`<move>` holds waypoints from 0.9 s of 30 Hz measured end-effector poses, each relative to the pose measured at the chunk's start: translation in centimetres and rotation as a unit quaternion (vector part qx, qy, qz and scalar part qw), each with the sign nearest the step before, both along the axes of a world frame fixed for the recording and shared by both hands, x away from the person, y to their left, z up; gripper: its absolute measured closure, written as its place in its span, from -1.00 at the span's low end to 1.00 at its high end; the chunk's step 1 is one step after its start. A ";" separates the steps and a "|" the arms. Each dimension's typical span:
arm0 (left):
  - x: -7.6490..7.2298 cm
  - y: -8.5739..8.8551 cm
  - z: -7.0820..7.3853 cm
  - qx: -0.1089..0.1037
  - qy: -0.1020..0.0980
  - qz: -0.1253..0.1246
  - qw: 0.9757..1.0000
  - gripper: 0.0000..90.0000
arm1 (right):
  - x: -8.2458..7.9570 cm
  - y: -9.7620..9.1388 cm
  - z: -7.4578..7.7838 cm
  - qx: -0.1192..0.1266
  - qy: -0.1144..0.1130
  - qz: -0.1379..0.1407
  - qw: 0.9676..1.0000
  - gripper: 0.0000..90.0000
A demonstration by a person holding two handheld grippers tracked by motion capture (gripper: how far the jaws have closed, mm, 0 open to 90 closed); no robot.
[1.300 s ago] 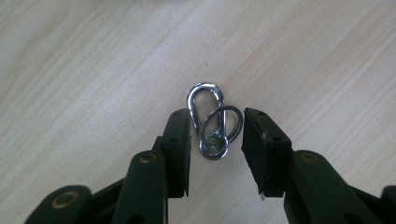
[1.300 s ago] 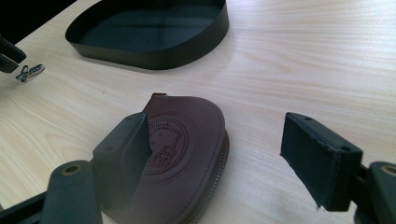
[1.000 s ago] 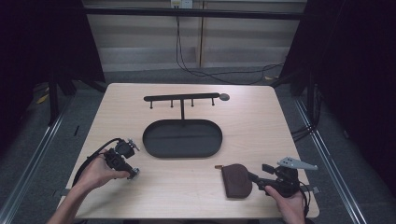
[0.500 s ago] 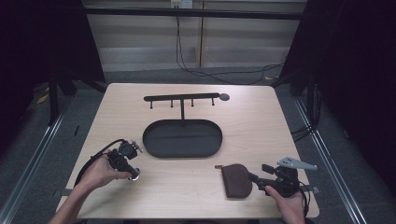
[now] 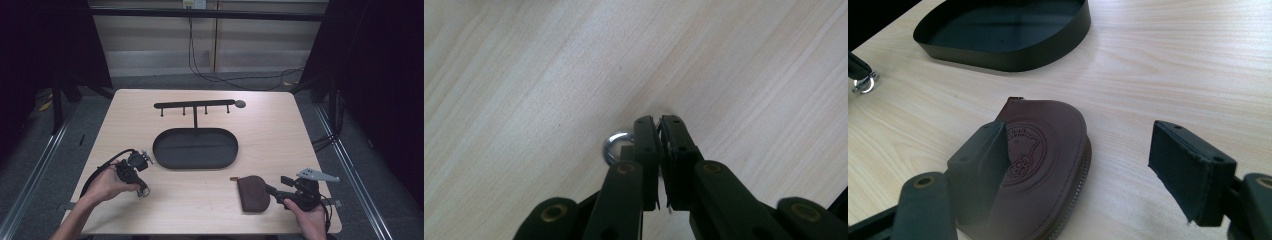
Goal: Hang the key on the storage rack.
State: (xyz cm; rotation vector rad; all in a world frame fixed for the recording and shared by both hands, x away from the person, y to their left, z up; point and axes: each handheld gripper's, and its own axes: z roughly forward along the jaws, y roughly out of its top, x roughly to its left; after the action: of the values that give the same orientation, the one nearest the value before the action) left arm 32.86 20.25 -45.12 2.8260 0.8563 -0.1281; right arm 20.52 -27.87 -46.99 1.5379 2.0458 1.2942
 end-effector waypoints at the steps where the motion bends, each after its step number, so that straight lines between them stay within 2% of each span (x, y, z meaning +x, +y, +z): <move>1: -0.1 -0.1 0.0 0.001 0.003 0.002 1.000 0.93 | 0.0 0.0 0.0 -0.001 0.000 0.000 1.000 -0.47; 15: -0.8 -1.0 0.6 0.000 0.005 -0.015 1.000 0.96 | 0.1 0.0 -0.1 -0.003 0.003 -0.004 1.000 -0.47; 20: -0.7 -1.0 1.0 -0.003 0.003 -0.009 1.000 0.98 | 0.0 -0.1 -0.1 -0.003 0.002 -0.005 1.000 -0.47; 21: -0.6 -1.0 1.1 0.004 0.002 -0.006 1.000 0.98 | 0.0 0.0 -0.1 -0.002 0.003 -0.006 1.000 -0.48; 23: -0.7 -1.0 1.1 0.004 0.003 -0.003 1.000 0.98 | 0.0 0.0 -0.1 -0.003 0.002 -0.007 1.000 -0.48; 27: -0.5 -0.8 1.5 0.003 0.006 -0.005 1.000 0.98 | 0.1 -0.1 -0.1 -0.003 0.003 -0.007 1.000 -0.48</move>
State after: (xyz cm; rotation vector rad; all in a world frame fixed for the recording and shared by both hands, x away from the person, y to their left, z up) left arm 32.34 19.44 -43.65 2.8387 0.8460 -0.1454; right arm 20.58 -27.94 -47.06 1.5531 2.0363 1.2796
